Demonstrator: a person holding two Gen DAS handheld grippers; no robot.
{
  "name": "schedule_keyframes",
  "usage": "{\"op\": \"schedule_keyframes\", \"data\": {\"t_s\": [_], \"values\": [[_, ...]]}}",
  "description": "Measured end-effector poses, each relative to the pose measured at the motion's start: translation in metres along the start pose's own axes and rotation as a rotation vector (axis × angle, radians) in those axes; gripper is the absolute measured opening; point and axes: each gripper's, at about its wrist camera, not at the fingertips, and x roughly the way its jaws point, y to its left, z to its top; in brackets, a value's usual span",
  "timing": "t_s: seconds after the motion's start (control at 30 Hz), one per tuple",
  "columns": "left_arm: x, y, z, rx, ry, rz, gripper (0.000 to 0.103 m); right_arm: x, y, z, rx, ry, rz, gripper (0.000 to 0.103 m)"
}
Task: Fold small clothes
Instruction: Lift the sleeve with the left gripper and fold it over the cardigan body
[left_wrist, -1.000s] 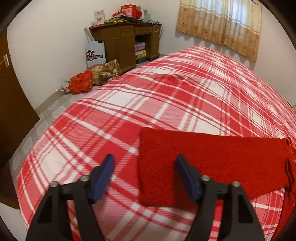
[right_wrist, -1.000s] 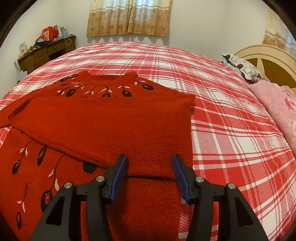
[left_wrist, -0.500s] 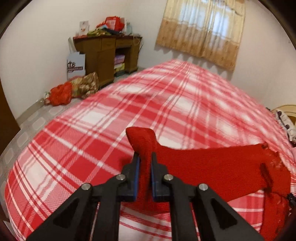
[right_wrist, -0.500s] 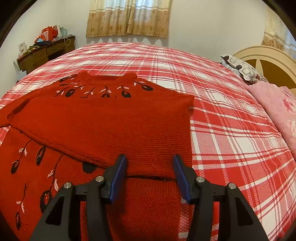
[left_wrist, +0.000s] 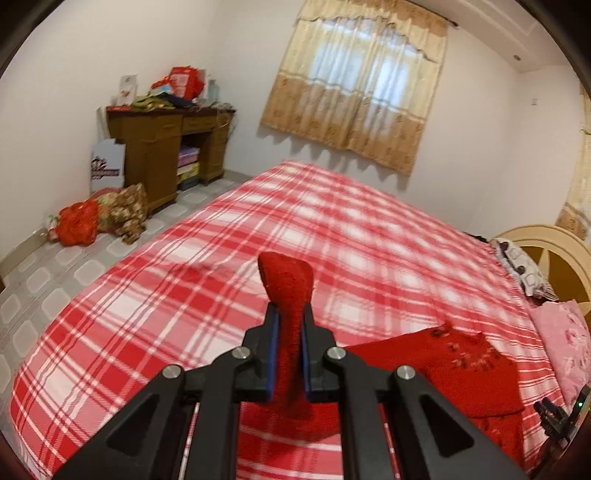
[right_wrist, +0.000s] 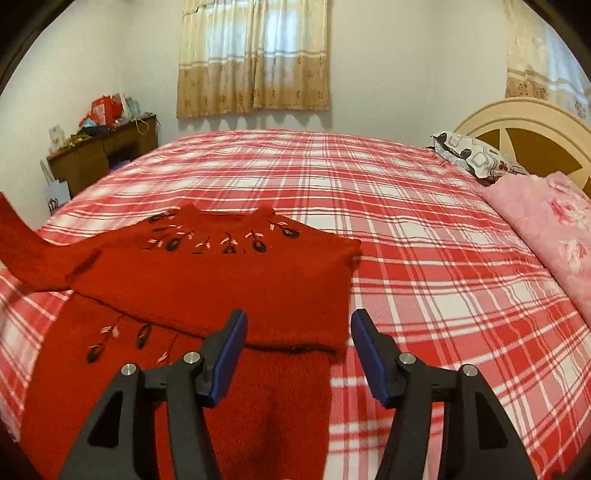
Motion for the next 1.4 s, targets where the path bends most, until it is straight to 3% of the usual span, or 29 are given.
{"op": "schedule_keyframes", "data": {"t_s": [0.2, 0.57, 1.13, 1.4], "values": [[-0.006, -0.048, 0.011, 0.030, -0.018, -0.090, 0.011, -0.015, -0.011, -0.016, 0.028, 0.024, 0.022, 0.060], [-0.008, -0.132, 0.033, 0.079, -0.051, -0.189, 0.011, -0.028, -0.026, -0.043, 0.077, 0.035, 0.047, 0.061], [0.000, -0.243, 0.031, 0.150, -0.047, -0.341, 0.011, -0.031, -0.032, -0.067, 0.098, 0.023, 0.047, 0.061], [0.003, -0.299, 0.021, 0.197, -0.033, -0.405, 0.011, -0.027, -0.035, -0.072, 0.134, 0.008, 0.090, 0.061]]}}
